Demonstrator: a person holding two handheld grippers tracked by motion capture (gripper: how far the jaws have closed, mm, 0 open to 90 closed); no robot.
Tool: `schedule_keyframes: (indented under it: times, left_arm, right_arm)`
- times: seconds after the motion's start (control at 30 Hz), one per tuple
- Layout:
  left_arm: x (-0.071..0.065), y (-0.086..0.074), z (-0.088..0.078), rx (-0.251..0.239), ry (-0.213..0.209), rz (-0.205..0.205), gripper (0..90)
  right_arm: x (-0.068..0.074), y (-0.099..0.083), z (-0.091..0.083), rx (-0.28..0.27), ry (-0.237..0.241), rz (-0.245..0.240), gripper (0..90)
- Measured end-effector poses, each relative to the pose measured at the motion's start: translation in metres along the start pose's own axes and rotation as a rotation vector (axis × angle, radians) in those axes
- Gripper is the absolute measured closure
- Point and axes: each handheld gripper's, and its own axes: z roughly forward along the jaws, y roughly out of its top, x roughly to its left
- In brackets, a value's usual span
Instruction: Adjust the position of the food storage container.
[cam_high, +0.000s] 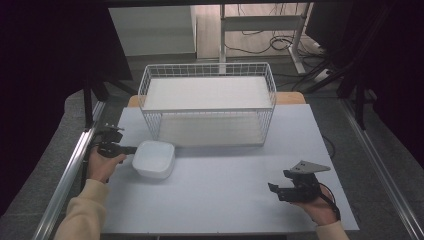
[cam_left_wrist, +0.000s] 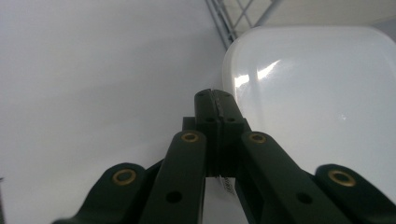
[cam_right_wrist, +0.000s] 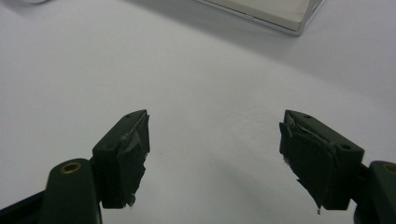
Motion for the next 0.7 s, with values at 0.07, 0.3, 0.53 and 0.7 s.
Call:
schedule_keyframes:
  times: [0.07,0.3,0.53,0.7]
  left_arm:
    - [-0.003,0.000,0.001,0.001,-0.009,0.007,90.0]
    - [-0.016,0.002,0.006,0.008,-0.026,0.038,90.0]
    - [-0.029,0.005,0.010,0.012,-0.045,0.069,90.0]
    - [-0.040,0.008,0.013,0.018,-0.061,0.096,90.0]
  right_arm:
    - [0.000,0.000,0.000,0.001,0.001,0.000,23.7]
    - [0.000,0.000,0.000,0.002,0.001,0.000,23.7]
    - [0.001,0.000,0.000,0.000,0.003,-0.005,23.7]
    - [0.001,0.000,0.001,0.001,0.001,-0.007,23.7]
